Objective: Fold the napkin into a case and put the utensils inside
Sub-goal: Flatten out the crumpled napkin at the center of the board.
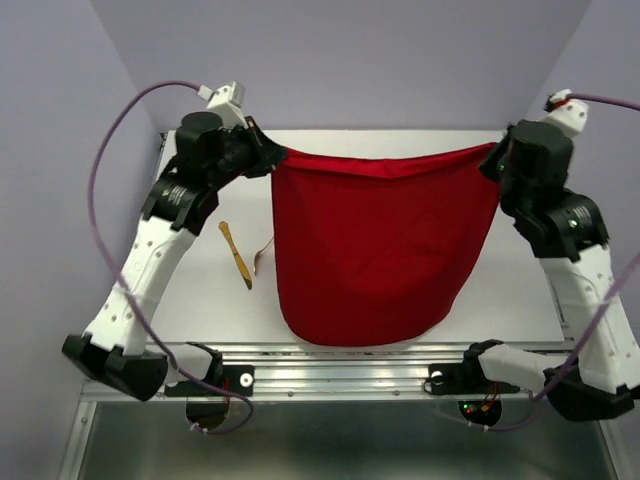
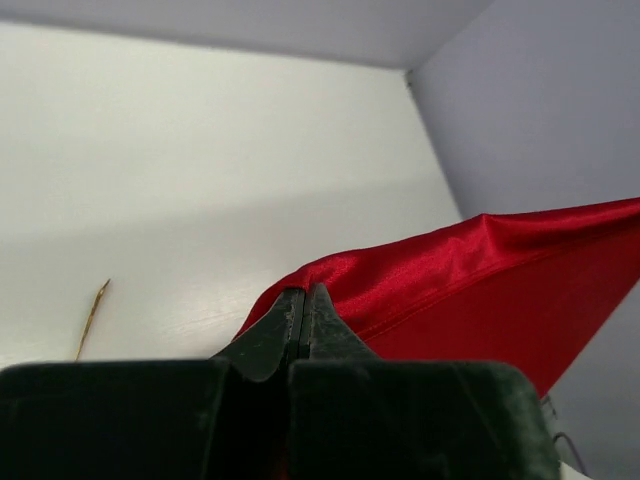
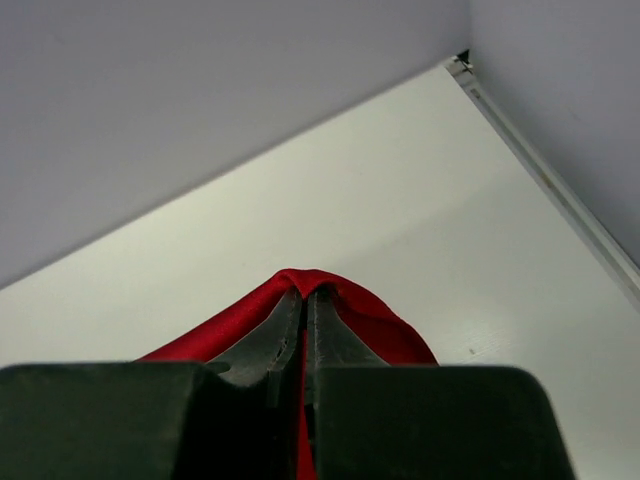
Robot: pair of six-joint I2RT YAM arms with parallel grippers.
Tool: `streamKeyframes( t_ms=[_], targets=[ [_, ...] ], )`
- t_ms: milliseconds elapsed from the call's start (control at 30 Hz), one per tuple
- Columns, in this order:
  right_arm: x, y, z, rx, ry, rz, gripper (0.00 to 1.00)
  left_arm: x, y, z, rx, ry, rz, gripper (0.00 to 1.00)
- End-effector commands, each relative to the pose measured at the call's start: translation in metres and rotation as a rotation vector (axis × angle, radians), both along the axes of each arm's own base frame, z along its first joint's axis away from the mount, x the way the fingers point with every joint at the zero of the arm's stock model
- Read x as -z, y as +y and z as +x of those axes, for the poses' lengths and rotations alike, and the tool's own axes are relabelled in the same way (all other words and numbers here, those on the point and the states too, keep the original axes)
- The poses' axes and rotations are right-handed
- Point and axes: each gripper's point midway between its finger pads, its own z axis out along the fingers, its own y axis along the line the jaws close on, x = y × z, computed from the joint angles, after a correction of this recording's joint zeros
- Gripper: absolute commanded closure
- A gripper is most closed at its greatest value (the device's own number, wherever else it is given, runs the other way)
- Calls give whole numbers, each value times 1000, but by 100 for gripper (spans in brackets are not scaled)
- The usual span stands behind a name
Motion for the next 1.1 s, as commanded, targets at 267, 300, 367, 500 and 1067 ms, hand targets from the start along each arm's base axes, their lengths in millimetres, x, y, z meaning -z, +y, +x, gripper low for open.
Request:
streamKeyframes(
  t_ms=[267, 300, 367, 500, 1067],
  targets=[
    [127, -26, 129, 145, 202, -106, 99, 120, -42, 116, 64, 160, 111, 100],
    [136, -21, 136, 124, 211, -104, 99, 116, -41, 117, 65, 152, 106, 100],
    [159, -24, 155, 113, 241, -110, 99, 132, -46, 134, 72, 174, 110, 100],
    [194, -31, 184, 94, 298, -106, 99, 171, -55, 163, 100, 245, 97, 100],
    [222, -21, 285, -70, 296, -22, 99, 217, -60, 229, 89, 300, 86, 100]
  ],
)
